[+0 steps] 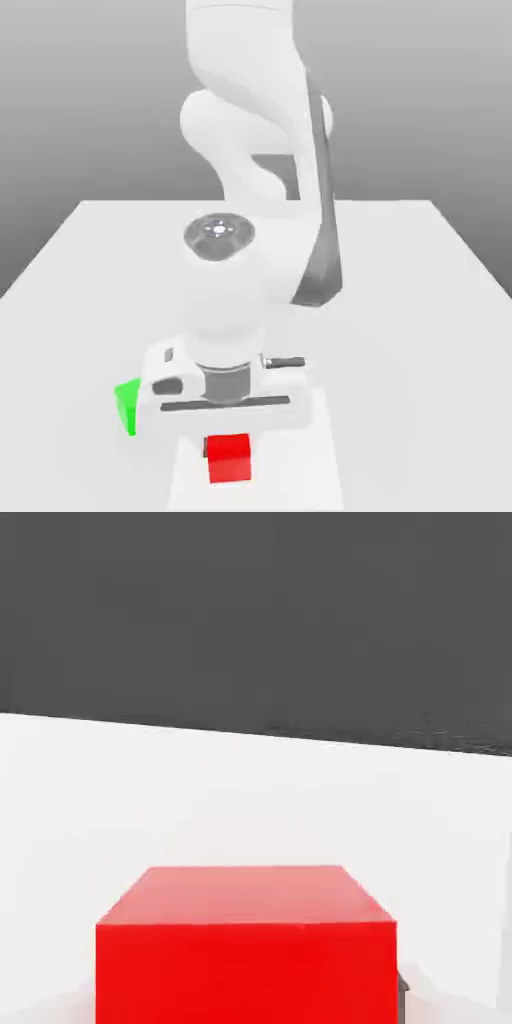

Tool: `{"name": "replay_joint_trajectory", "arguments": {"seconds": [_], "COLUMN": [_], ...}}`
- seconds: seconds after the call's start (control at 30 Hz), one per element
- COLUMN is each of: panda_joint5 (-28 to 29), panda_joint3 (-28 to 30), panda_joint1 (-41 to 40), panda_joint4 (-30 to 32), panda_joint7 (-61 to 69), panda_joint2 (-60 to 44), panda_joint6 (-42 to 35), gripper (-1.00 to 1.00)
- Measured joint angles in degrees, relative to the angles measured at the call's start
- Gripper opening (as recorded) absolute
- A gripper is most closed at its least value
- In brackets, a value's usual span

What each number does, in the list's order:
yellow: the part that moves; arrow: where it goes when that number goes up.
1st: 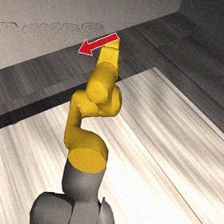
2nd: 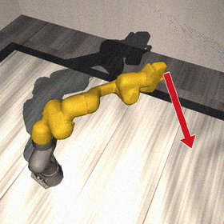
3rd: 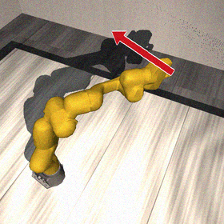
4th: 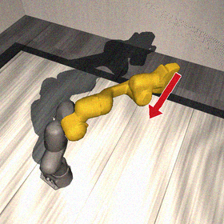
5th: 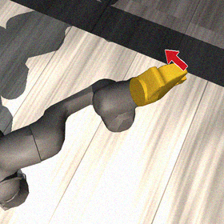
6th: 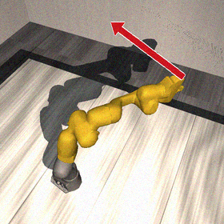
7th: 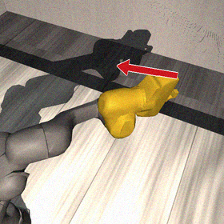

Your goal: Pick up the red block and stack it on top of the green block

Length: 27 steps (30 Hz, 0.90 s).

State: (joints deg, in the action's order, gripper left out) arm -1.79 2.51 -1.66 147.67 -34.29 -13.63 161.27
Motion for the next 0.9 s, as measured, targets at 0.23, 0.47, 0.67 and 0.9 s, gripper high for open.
{"name": "replay_joint_trajectory", "arguments": {"seconds": [0.23,0.47,0.67,0.9], "panda_joint5": [2.2,4.3,3.1,-1.7], "panda_joint3": [3.9,7.3,8.6,6.6], "panda_joint1": [-2.8,-9.4,-12.4,-13.5], "panda_joint4": [3.8,8.8,11.7,11.4], "panda_joint7": [-10.9,-28.4,-37.0,-34.0], "panda_joint2": [9.9,16.7,16.9,7.8], "panda_joint6": [-6.0,-7.7,-5.1,3.6], "gripper": [-1.0,-1.0,-1.0,1.0]}}
